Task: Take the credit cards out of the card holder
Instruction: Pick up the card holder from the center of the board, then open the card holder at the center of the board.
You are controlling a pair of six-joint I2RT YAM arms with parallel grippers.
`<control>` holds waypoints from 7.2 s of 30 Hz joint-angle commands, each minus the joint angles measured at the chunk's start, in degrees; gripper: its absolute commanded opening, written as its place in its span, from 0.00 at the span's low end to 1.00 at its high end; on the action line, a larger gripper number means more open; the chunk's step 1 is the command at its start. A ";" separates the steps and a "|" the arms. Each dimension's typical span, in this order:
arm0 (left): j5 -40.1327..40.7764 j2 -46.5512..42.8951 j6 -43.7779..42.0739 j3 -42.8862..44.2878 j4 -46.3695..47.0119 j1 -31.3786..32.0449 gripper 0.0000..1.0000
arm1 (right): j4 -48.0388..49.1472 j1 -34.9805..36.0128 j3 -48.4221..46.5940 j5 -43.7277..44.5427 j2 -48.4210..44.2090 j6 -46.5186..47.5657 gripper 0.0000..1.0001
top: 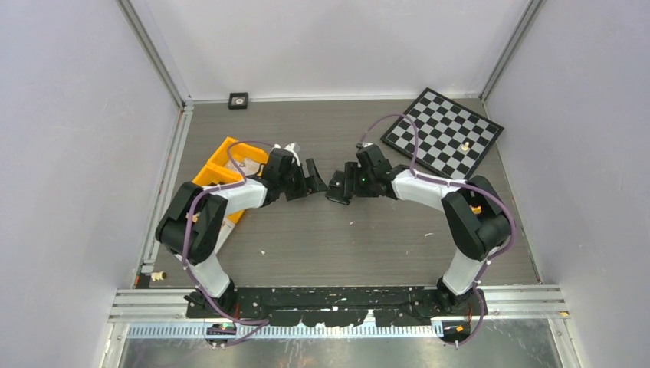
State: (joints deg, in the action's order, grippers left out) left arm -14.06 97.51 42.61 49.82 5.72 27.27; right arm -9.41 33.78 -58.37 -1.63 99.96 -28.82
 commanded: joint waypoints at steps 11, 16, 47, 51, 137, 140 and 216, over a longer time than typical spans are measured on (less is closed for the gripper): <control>-7.53 11.29 -7.39 11.49 -3.51 3.12 0.63 | 7.62 -6.73 -0.15 -8.88 6.32 -8.66 0.57; -9.91 14.12 -7.36 13.69 -5.48 3.14 0.52 | 9.89 -6.85 0.18 -13.11 7.14 -9.23 0.31; 17.13 3.24 -19.50 13.75 -15.09 12.61 0.61 | 16.21 -4.48 6.26 -13.78 -5.65 -9.20 0.01; 21.34 6.94 -20.36 16.74 -18.29 12.77 0.55 | 15.45 -4.16 5.95 -13.21 -5.62 -8.89 0.01; 7.25 2.22 -18.91 11.82 -9.85 10.04 0.73 | 11.50 -3.71 4.30 -9.35 -3.91 -8.44 0.12; 8.77 3.73 -18.45 13.84 -11.69 10.09 0.76 | 12.14 -3.06 4.32 -10.15 -4.23 -8.00 0.11; -8.61 -7.59 -7.33 4.37 -3.48 2.35 0.00 | 10.48 0.05 4.38 -7.21 -8.00 -7.29 0.67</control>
State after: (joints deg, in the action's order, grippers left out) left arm -22.17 88.88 34.83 52.90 0.67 29.87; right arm -0.43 33.67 -53.01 -8.93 91.96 -36.16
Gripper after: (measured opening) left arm 0.036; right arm 0.702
